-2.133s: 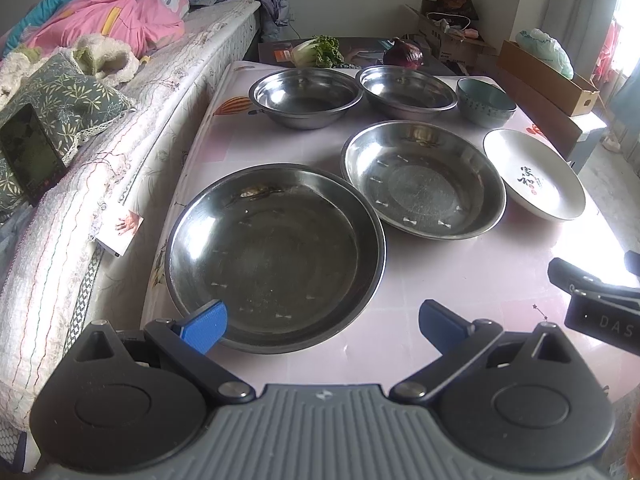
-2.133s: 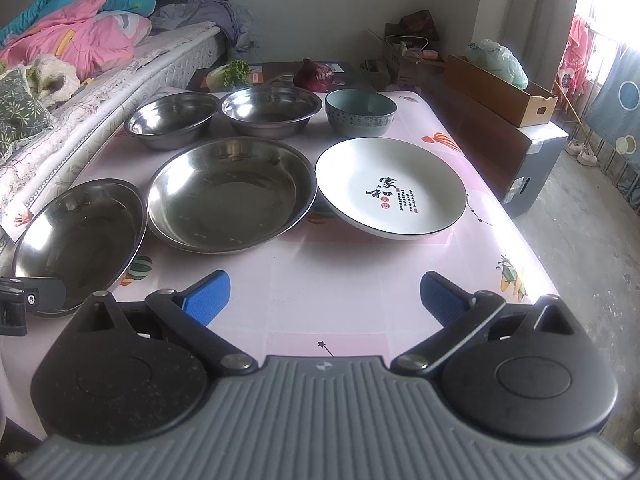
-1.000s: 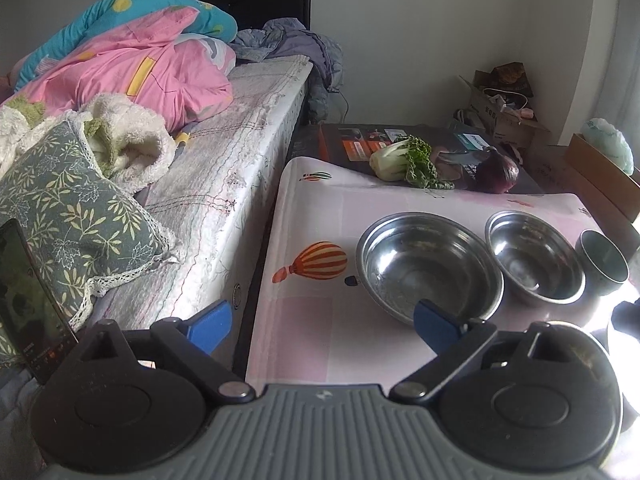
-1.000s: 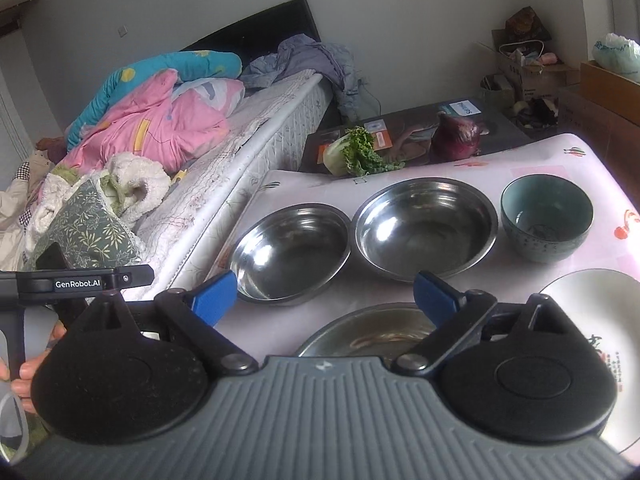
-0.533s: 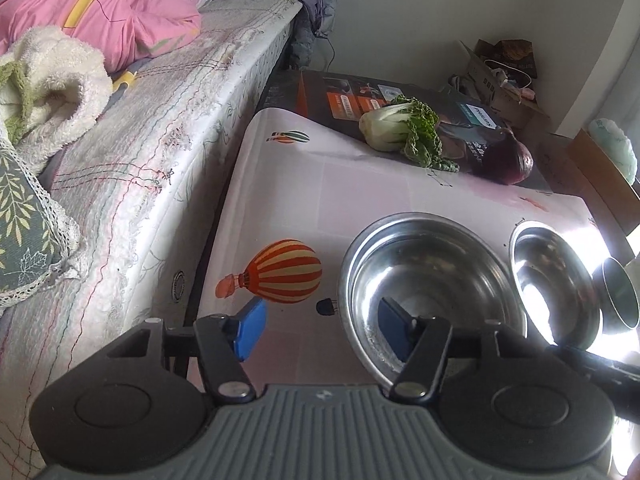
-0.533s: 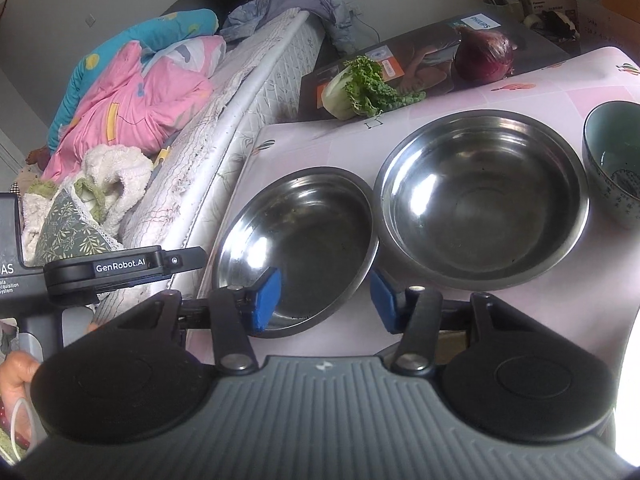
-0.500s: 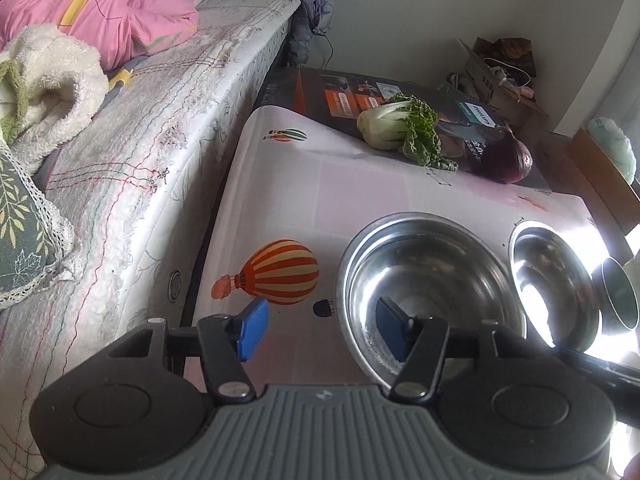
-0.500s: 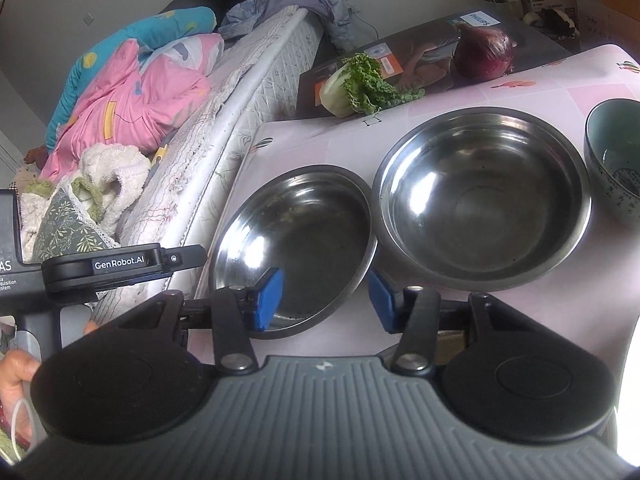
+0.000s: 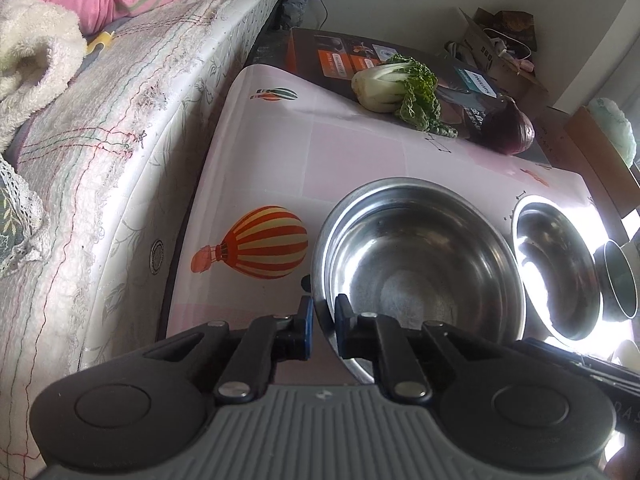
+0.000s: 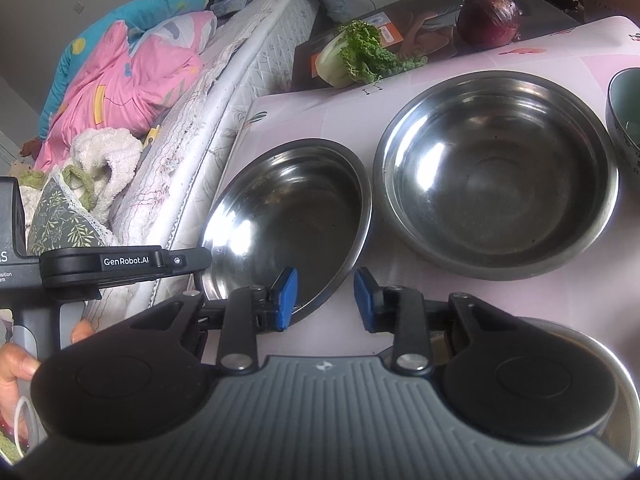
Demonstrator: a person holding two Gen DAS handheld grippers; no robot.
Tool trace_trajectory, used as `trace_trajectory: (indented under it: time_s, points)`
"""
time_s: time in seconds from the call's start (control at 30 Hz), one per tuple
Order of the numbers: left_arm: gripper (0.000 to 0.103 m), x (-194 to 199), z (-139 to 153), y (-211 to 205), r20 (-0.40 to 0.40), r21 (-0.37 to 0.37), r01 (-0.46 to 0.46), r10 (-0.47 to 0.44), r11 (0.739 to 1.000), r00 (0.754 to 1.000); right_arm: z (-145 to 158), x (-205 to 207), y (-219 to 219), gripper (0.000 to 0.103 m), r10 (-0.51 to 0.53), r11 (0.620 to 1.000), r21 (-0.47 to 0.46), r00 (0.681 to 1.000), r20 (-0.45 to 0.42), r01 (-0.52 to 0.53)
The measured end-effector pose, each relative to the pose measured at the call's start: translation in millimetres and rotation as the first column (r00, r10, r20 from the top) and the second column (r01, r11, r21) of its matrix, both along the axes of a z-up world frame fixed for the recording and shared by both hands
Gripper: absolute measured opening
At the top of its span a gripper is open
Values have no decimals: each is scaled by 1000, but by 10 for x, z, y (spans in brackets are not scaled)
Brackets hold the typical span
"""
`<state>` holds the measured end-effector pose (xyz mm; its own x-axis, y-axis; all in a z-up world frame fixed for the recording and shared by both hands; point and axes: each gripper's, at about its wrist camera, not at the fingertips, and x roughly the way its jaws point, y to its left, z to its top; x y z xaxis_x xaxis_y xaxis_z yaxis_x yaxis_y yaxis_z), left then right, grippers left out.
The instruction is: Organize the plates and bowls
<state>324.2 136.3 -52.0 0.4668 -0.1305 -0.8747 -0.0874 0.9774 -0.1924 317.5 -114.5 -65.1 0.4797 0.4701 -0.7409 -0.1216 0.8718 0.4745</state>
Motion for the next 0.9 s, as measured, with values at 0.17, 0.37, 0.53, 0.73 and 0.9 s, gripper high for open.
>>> trace_trajectory:
  time_s: [0.17, 0.37, 0.53, 0.73, 0.9]
  points:
    - [11, -160, 1, 113, -14, -19, -10, 10, 1000, 1000, 17, -57, 6, 30, 10, 1000, -8, 1000, -7, -10]
    - [12, -360, -4, 211, -31, -36, -9, 8, 999, 999, 48, -82, 32, 30, 26, 999, -28, 1000, 7, -26]
    - [15, -375, 14, 249, -33, -57, -16, 14, 998, 999, 40, -38, 107, 26, 46, 998, -40, 999, 12, -46]
    - [17, -354, 3, 278, -38, -58, -36, 33, 998, 999, 11, -12, 129, 17, 55, 997, -45, 998, 3, -55]
    - [15, -391, 28, 241, -26, -39, -20, 19, 999, 999, 10, -8, 145, 14, 66, 997, -44, 998, 4, -65]
